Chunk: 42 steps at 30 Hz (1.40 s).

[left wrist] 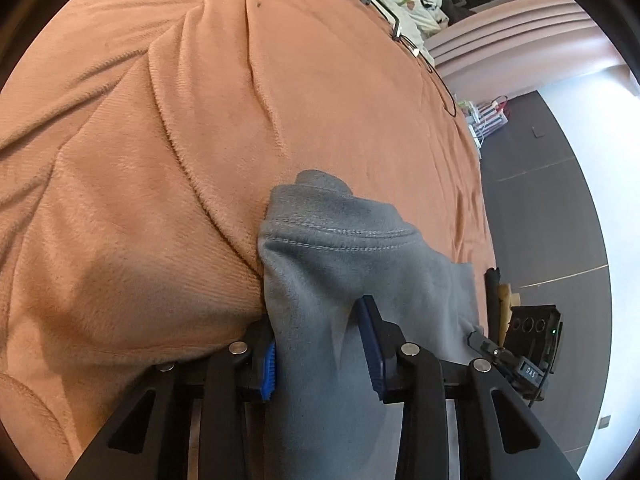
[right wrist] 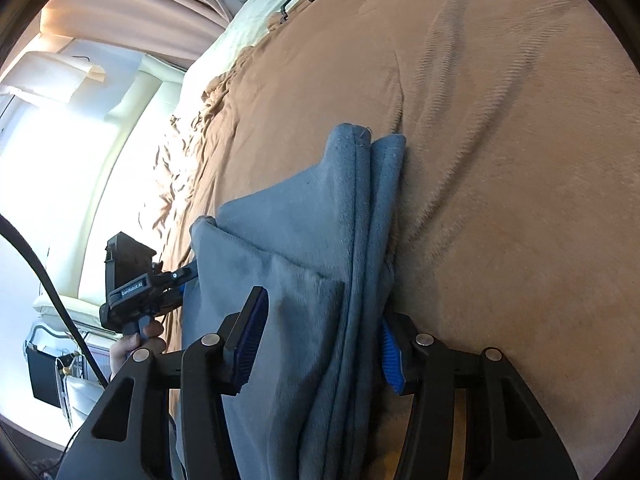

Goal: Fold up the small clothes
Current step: 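Grasp the folded grey shirt with the left gripper while the right gripper holds it, then lift the folded grey shirt with both grippers and carry it toward the clothes stack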

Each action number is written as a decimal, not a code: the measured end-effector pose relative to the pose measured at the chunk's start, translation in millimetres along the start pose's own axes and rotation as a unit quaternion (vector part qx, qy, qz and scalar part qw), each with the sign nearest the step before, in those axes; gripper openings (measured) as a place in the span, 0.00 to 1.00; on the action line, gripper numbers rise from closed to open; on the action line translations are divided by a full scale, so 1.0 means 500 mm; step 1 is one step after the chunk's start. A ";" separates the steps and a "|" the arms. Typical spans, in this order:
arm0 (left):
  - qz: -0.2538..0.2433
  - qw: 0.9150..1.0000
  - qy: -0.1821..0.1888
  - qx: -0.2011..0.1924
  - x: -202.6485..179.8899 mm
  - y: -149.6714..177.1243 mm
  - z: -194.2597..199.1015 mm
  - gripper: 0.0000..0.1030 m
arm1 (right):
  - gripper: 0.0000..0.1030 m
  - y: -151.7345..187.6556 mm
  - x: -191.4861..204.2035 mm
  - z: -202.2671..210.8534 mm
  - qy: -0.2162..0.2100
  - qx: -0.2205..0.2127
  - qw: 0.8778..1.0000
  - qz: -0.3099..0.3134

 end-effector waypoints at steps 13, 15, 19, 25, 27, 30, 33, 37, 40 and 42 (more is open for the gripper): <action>-0.016 1.000 0.009 -0.014 -0.041 0.000 0.066 0.05 | 0.12 0.032 0.088 0.030 0.064 -0.034 0.996 0.050; -0.022 1.000 0.012 -0.018 -0.053 -0.002 0.080 0.05 | 0.12 0.043 0.110 0.034 0.062 -0.038 0.996 0.058; -0.023 0.999 0.023 -0.030 -0.073 -0.004 0.108 0.05 | 0.12 0.064 0.146 0.052 0.065 -0.050 0.994 0.073; -0.041 0.997 0.040 -0.054 -0.114 0.002 0.163 0.05 | 0.11 0.097 0.187 0.097 0.062 -0.071 0.991 0.090; -0.045 0.996 0.045 -0.062 -0.130 0.003 0.185 0.05 | 0.11 0.110 0.198 0.118 0.059 -0.080 0.991 0.095; -0.054 0.995 0.049 -0.073 -0.159 0.006 0.215 0.05 | 0.11 0.134 0.216 0.145 0.054 -0.090 0.989 0.107; -0.064 0.993 0.055 -0.085 -0.186 0.015 0.253 0.05 | 0.11 0.157 0.226 0.178 0.047 -0.100 0.987 0.117; -0.075 0.990 0.063 -0.101 -0.220 0.030 0.297 0.05 | 0.11 0.197 0.243 0.223 0.038 -0.114 0.984 0.129; -0.081 0.988 0.072 -0.111 -0.243 0.042 0.328 0.05 | 0.11 0.221 0.247 0.250 0.037 -0.123 0.982 0.136; -0.087 0.986 0.075 -0.117 -0.256 0.053 0.347 0.05 | 0.11 0.243 0.255 0.270 0.037 -0.130 0.980 0.143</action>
Point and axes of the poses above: each gripper's, at about its wrist camera, not at the fingertips, and z roughly against the way its jaws point, x to its left, y to its underside, the point moved 8 cm from there along -z, roughly the way its jaws point, and after that the axes turned 12 degrees about -z, right-handed, at the moved point
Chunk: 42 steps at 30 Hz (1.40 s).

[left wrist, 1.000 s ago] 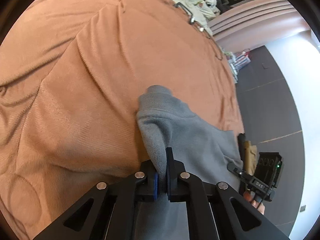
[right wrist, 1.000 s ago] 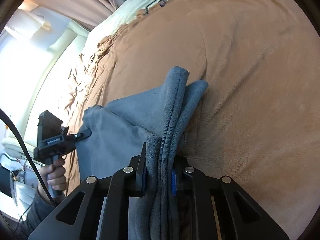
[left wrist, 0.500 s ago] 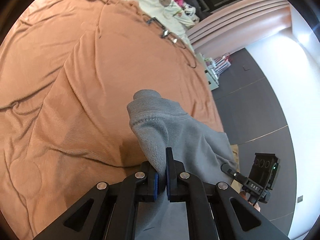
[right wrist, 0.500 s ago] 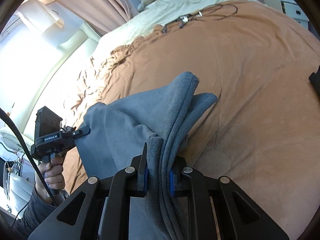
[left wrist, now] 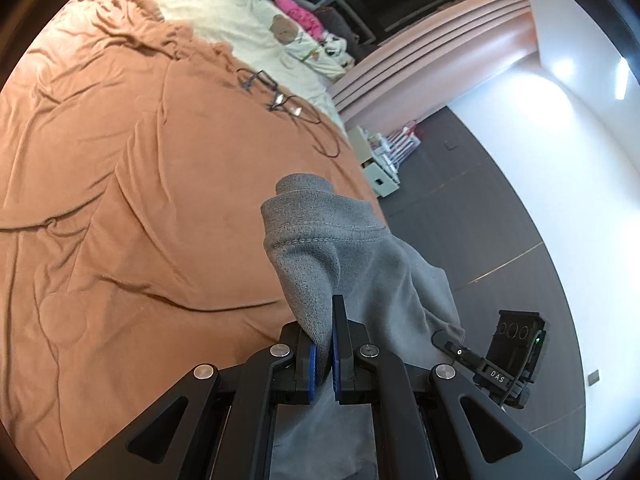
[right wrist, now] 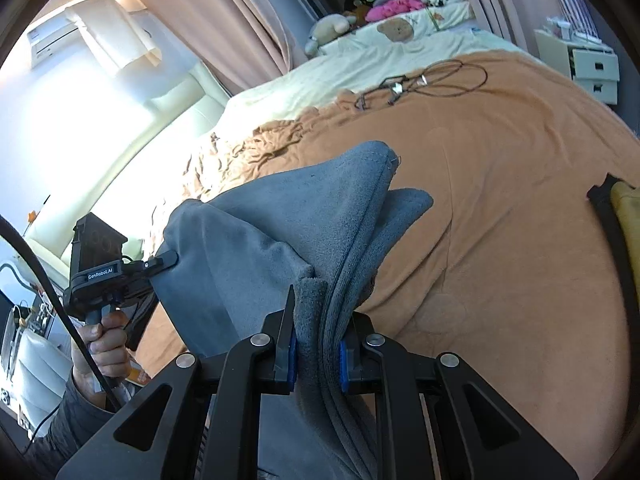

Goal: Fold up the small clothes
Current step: 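Lift the folded grey shirt with both grippers and carry it toward the clothes stack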

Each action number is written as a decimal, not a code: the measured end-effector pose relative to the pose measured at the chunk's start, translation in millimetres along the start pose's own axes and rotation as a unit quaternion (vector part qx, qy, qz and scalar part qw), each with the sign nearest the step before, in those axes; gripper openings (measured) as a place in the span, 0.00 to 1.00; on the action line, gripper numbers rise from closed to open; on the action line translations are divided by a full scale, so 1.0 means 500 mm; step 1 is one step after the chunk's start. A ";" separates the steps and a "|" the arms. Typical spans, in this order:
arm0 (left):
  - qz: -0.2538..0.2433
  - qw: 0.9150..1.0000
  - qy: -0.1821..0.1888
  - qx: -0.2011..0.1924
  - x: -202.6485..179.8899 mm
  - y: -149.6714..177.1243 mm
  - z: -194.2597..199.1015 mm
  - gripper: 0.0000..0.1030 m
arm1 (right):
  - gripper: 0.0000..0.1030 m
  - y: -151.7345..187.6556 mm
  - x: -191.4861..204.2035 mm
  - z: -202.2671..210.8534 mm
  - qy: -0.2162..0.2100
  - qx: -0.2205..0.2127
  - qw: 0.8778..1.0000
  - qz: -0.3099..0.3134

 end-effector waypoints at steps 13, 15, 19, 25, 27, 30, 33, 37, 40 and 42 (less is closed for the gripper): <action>-0.039 0.998 0.022 -0.036 -0.124 0.021 0.118 0.05 | 0.11 0.057 0.064 0.161 -0.011 -0.052 0.998 0.041; -0.044 0.998 0.024 -0.040 -0.140 0.024 0.132 0.05 | 0.11 0.066 0.070 0.178 -0.011 -0.058 0.997 0.047; -0.053 0.997 0.032 -0.049 -0.175 0.026 0.158 0.05 | 0.11 0.079 0.086 0.216 -0.009 -0.072 0.996 0.059; -0.075 0.995 0.040 -0.057 -0.240 0.030 0.191 0.05 | 0.11 0.100 0.101 0.273 -0.007 -0.094 0.993 0.068; -0.081 0.994 0.044 -0.059 -0.261 0.031 0.199 0.05 | 0.11 0.108 0.104 0.292 -0.005 -0.100 0.993 0.069; -0.088 0.993 0.050 -0.061 -0.295 0.031 0.208 0.05 | 0.11 0.119 0.104 0.325 0.002 -0.108 0.992 0.072; -0.088 0.992 0.062 -0.067 -0.328 0.028 0.214 0.05 | 0.11 0.129 0.114 0.355 0.008 -0.112 0.991 0.075; -0.108 0.989 0.070 -0.071 -0.382 0.022 0.219 0.05 | 0.11 0.127 0.131 0.397 0.016 -0.121 0.989 0.082; -0.118 0.987 0.078 -0.071 -0.419 0.011 0.216 0.05 | 0.11 0.123 0.140 0.432 0.016 -0.135 0.987 0.091; -0.127 0.986 0.080 -0.068 -0.444 0.004 0.208 0.05 | 0.11 0.126 0.139 0.451 0.018 -0.143 0.985 0.094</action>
Point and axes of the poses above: each gripper's, at about its wrist camera, not at the fingertips, and z roughly against the way its jaws point, x to its left, y to its underside, the point moved 8 cm from there along -z, roughly the way its jaws point, and after that the axes turned 12 degrees about -z, right-handed, at the moved point
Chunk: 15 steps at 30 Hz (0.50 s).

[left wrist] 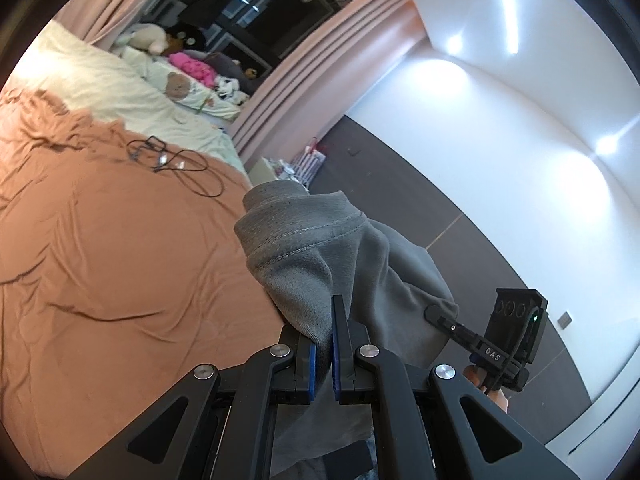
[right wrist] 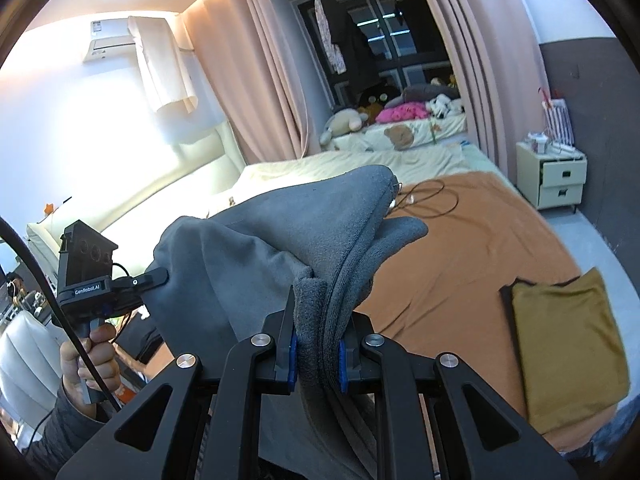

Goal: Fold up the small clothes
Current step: 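Lift the folded grey shirt with both grippers and carry it toward the clothes stack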

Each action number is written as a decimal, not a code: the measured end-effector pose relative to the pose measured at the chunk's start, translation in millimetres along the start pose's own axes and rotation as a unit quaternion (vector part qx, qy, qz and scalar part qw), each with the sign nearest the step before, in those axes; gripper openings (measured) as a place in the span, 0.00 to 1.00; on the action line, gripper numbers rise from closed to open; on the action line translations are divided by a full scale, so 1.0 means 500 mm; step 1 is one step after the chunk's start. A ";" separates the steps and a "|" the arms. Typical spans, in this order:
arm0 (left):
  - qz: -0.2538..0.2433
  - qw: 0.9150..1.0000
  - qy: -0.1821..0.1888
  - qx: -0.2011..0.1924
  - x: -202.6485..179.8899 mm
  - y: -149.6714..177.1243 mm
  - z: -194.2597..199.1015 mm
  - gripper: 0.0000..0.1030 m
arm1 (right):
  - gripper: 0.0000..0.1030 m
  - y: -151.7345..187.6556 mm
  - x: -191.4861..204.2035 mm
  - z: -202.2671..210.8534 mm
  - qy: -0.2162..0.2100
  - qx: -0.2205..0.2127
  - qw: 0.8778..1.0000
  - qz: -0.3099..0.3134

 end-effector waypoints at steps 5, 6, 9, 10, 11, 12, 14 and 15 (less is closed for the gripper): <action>-0.025 1.000 0.016 0.009 -0.063 -0.025 -0.045 0.05 | 0.11 0.000 -0.026 0.032 0.009 -0.018 1.000 0.007; -0.029 0.999 0.021 0.011 -0.077 -0.029 -0.058 0.05 | 0.11 0.001 -0.034 0.040 0.012 -0.020 1.000 0.005; -0.042 0.999 0.029 0.019 -0.109 -0.035 -0.098 0.05 | 0.11 0.000 -0.065 0.057 0.022 -0.027 0.999 -0.005; -0.048 0.998 0.034 0.021 -0.123 -0.036 -0.113 0.05 | 0.11 0.002 -0.070 0.062 0.024 -0.029 0.999 -0.005; -0.050 0.998 0.038 0.023 -0.135 -0.037 -0.127 0.05 | 0.11 0.002 -0.078 0.071 0.026 -0.032 0.999 -0.007; -0.051 0.997 0.044 0.026 -0.145 -0.038 -0.143 0.05 | 0.11 0.001 -0.086 0.080 0.028 -0.036 0.999 -0.010; -0.050 0.997 0.056 0.030 -0.163 -0.038 -0.174 0.05 | 0.11 -0.002 -0.093 0.098 0.035 -0.043 0.998 -0.010; -0.051 0.996 0.062 0.032 -0.174 -0.039 -0.192 0.05 | 0.11 -0.003 -0.098 0.108 0.038 -0.048 0.998 -0.009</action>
Point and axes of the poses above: each gripper's, at about its wrist camera, not at the fingertips, and z roughly against the way its jaws point, x to its left, y to its underside, the point moved 8 cm from there along -z, roughly the way its jaws point, and after that the axes turned 12 degrees about -z, right-handed, at the moved point
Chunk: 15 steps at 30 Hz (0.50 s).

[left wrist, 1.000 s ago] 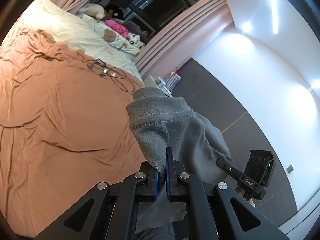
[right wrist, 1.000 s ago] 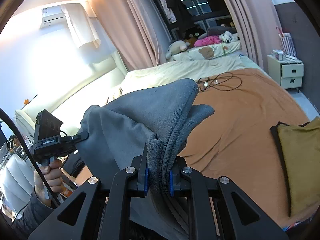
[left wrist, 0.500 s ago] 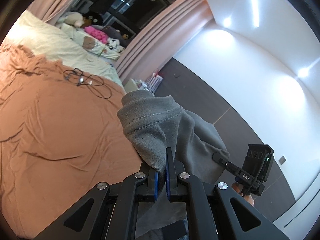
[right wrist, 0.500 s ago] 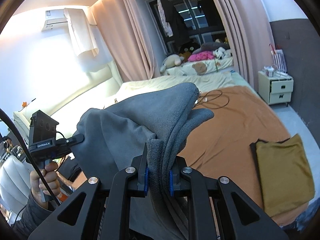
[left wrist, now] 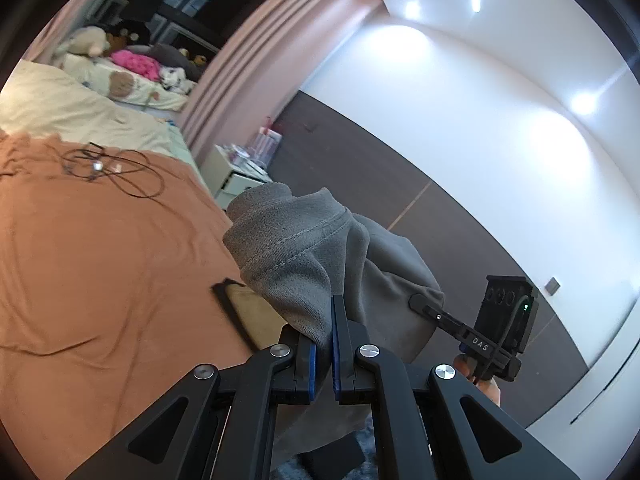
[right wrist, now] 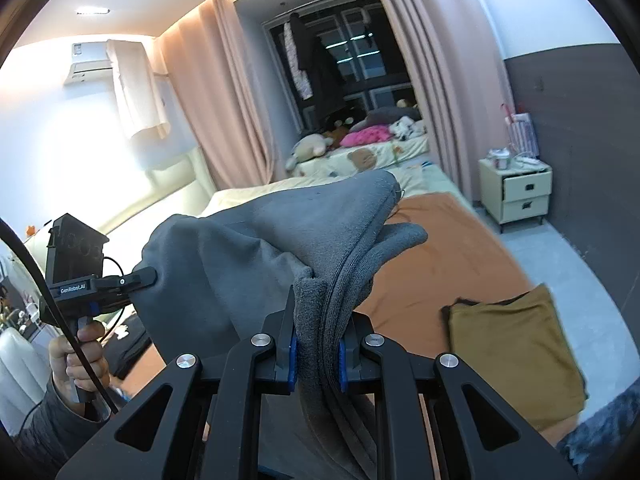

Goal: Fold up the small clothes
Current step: 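Lift the folded grey shirt with both grippers and carry it toward the clothes stack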

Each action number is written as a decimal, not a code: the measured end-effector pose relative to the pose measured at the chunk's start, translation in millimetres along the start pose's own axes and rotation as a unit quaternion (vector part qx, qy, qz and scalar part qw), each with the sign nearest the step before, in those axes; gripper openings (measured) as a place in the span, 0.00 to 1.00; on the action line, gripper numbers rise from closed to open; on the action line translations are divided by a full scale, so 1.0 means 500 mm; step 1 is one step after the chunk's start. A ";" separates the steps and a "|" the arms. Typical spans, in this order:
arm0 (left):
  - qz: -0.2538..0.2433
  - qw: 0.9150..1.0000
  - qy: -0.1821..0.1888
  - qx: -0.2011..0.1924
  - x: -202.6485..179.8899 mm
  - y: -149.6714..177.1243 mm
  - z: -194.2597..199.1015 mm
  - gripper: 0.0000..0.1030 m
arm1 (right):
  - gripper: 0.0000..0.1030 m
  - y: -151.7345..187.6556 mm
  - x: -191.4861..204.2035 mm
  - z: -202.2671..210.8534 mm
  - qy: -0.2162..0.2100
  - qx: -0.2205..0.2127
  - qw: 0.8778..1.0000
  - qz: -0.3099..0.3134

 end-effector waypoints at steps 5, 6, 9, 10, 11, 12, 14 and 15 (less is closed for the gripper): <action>-0.010 0.999 0.031 0.020 -0.043 -0.004 -0.107 0.05 | 0.11 0.000 -0.024 0.047 0.013 -0.021 1.000 0.011; -0.011 0.999 0.035 0.023 -0.045 -0.004 -0.122 0.05 | 0.11 0.001 -0.029 0.054 0.016 -0.023 1.000 0.012; -0.016 0.998 0.055 0.035 -0.074 0.002 -0.181 0.05 | 0.11 0.005 -0.050 0.076 0.029 -0.032 0.999 0.014; -0.019 0.997 0.061 0.039 -0.080 0.003 -0.201 0.05 | 0.11 0.007 -0.055 0.083 0.034 -0.035 0.999 0.015; -0.020 0.997 0.066 0.042 -0.087 0.005 -0.217 0.05 | 0.11 0.008 -0.058 0.087 0.038 -0.037 0.998 0.017; -0.022 0.996 0.072 0.045 -0.094 0.007 -0.234 0.05 | 0.11 0.008 -0.061 0.092 0.043 -0.039 0.998 0.019; -0.023 0.995 0.079 0.050 -0.108 0.011 -0.266 0.05 | 0.11 0.013 -0.068 0.106 0.055 -0.042 0.997 0.019; -0.023 0.995 0.083 0.052 -0.114 0.012 -0.281 0.05 | 0.11 0.016 -0.069 0.113 0.062 -0.044 0.997 0.019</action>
Point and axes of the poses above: each gripper's, at about its wrist camera, not at the fingertips, and z roughly against the way its jaws point, x to its left, y to its underside, the point moved 8 cm from there along -z, roughly the way its jaws point, and after that the axes turned 12 degrees about -z, right-handed, at the moved point
